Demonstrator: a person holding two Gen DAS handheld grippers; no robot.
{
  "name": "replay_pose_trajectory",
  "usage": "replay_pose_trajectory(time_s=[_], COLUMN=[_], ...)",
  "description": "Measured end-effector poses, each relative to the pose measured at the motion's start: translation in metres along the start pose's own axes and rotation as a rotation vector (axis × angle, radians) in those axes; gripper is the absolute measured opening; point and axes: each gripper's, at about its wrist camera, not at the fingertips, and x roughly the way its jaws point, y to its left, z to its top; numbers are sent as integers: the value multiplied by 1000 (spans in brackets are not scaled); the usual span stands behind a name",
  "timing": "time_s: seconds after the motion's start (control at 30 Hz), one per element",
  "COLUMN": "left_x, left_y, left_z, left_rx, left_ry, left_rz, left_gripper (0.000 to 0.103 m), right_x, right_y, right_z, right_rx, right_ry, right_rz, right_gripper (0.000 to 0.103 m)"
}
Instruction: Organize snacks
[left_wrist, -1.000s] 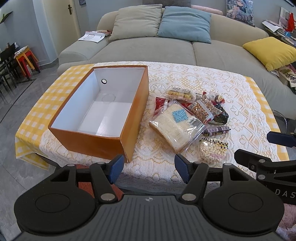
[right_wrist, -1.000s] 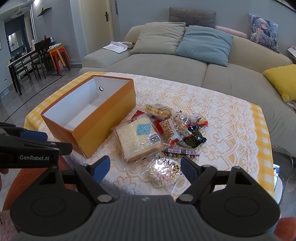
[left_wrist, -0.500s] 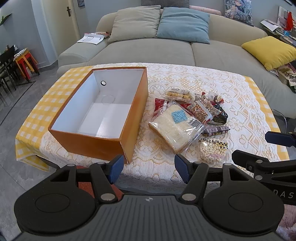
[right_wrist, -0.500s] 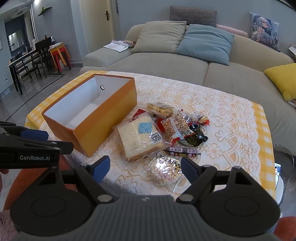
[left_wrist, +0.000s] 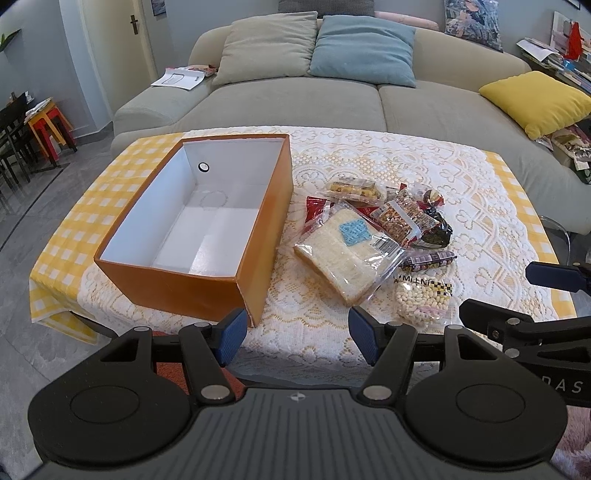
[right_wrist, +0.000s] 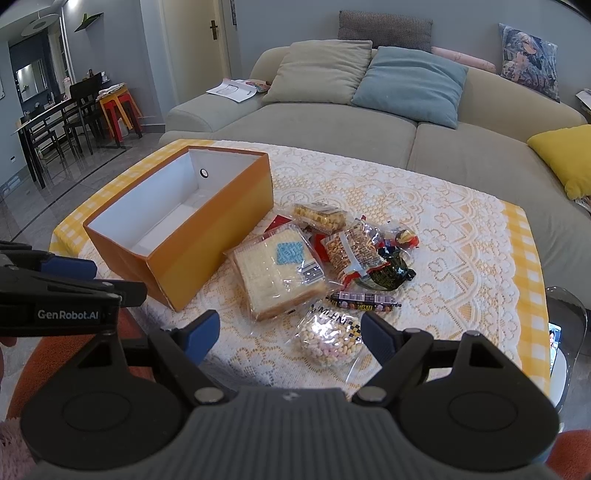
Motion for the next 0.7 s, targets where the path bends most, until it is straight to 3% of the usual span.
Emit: replay_pose_trajectory(time_s=[0.57,0.7], left_x=[2,2], left_y=[-2,-2], left_z=[-1,-1], left_rx=[14,16], left_ry=[4,2], left_rz=[-9,-45], left_gripper=[75,75], right_x=[2,4], right_y=[-1,-2], right_z=[1,0], right_rx=[8,11], right_ry=[11,17], right_rz=[2,7], right_gripper=[82,82])
